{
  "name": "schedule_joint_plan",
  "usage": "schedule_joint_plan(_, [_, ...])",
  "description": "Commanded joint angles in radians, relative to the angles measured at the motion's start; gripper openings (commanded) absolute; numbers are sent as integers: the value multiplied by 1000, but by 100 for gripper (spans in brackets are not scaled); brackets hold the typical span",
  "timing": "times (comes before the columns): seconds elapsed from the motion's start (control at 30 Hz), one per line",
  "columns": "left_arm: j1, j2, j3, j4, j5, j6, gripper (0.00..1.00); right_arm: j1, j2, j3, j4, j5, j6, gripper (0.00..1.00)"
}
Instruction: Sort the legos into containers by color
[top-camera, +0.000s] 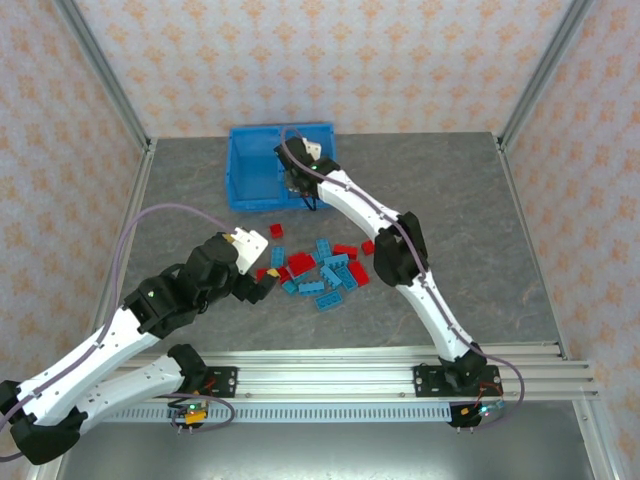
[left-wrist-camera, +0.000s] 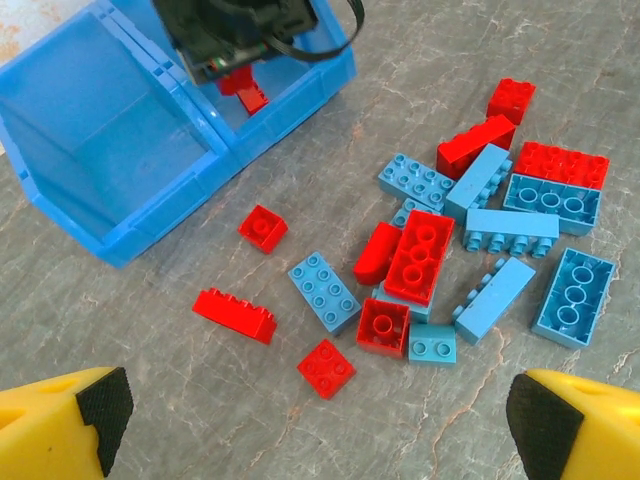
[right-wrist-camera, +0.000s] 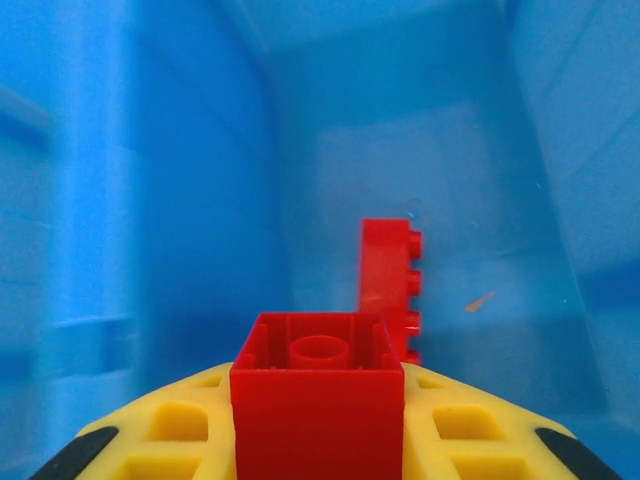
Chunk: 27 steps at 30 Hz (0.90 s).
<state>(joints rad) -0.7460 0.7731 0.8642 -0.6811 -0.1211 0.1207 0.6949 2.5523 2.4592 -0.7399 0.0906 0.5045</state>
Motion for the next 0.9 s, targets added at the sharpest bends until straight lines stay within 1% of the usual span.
schedule_joint_plan(0.0, [7,-6,-9,-18,-39,-45,100,-15,37,72,-32,-58,-13,34])
schedule_joint_plan(0.07, [9,-6,-14,-17,-43,-54,100,-20,51,92,-40,-79,-11,37])
schedule_joint_plan(0.17, [14,-3,-19,-15,-46,-61,100,-23,41,104,-36,-84,-17,45])
schedule_joint_plan(0.37, [42,49,8,-30,-33,-110,100,-32,-29,112,-68,-54,-7,48])
schedule_joint_plan(0.5, [86,115,44,-31,-1,-223,100,-34,-129,95,-126,-12,3,49])
schedule_joint_plan(0.6, [137,203,87,-46,29,-326,100,-33,-239,38,-162,7,18,51])
schedule_joint_plan(0.7, [194,326,138,-68,78,-399,100,-34,-370,-62,-188,-7,25,53])
schedule_joint_plan(0.83, [276,539,221,-111,199,-467,99,-34,-558,-243,-215,-69,31,61])
schedule_joint_plan(0.87, [299,601,246,-123,238,-481,98,-34,-607,-294,-217,-91,31,64])
